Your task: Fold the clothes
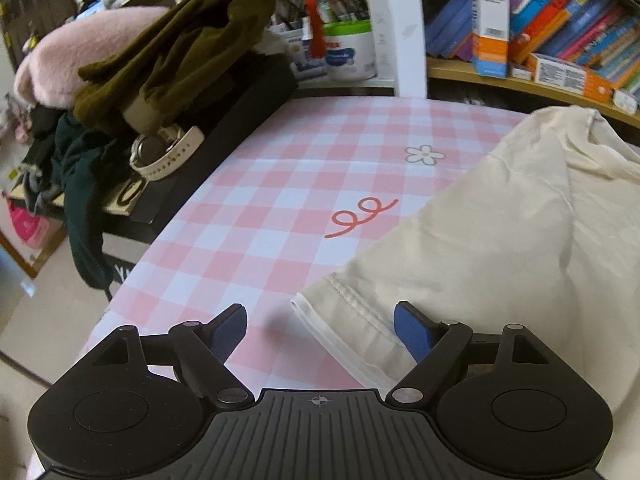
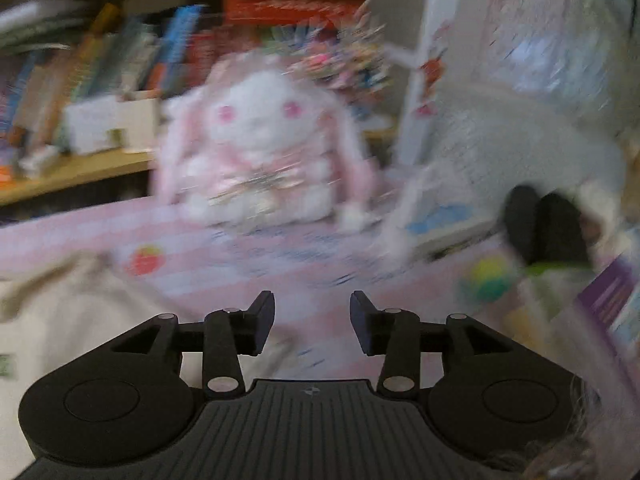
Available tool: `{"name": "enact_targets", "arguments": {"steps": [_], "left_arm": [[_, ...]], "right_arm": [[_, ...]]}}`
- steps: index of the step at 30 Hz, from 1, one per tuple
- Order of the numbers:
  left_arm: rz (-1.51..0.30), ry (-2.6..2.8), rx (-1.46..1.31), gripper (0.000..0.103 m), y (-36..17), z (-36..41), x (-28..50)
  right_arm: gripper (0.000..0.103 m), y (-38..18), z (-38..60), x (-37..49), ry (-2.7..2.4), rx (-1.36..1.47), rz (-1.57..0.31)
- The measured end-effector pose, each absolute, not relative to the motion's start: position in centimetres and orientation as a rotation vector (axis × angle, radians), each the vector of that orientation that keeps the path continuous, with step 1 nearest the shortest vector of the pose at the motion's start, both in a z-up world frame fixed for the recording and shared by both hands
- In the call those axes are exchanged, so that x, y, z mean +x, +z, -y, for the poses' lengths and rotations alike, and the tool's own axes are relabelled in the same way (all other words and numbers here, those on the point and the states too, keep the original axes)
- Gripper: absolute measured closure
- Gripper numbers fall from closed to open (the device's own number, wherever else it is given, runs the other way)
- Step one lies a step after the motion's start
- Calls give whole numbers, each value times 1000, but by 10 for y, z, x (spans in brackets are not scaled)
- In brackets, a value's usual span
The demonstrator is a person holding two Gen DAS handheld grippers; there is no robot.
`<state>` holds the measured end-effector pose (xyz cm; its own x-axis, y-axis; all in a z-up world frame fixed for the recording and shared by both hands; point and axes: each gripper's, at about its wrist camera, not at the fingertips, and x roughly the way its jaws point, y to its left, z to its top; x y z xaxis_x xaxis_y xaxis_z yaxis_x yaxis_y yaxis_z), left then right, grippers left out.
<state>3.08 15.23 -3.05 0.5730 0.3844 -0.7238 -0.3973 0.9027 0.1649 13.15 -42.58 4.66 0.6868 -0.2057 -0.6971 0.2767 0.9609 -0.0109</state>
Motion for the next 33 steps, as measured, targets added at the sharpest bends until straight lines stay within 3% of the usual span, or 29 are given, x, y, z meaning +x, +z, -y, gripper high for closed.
{"name": "enact_targets", "arguments": {"steps": [4,9,14,17,19,21,25,29,33], "left_arm": [[-842,467,-38,20,-30,-158,30],[-832,494,-104,21,-28,-170,30],[-832,459,-179,31,-33,-176,36],[-817,436,-200,48,-33,-173,39],[-812,420,-203,83,-31,-173,41],[-809,395,-257,92,-29,-181,42],[-725,495,-306,96,-8,-218,45],[-639,599,-260,96,25,-269,63],[-670,606,-122,96,32,-284,98]], "right_arm": [[53,37,394,114,-107,171,-804],[54,12,364,108,-91,118,-876],[68,-1,359,107,-126,76,-908],[77,-6,363,105,-147,66,-920],[82,-8,365,104,-154,68,-918],[86,-9,367,103,-160,69,-913],[93,-8,368,102,-182,70,-894],[94,-3,367,98,-179,72,-883],[94,-4,364,97,-171,66,-895]]}}
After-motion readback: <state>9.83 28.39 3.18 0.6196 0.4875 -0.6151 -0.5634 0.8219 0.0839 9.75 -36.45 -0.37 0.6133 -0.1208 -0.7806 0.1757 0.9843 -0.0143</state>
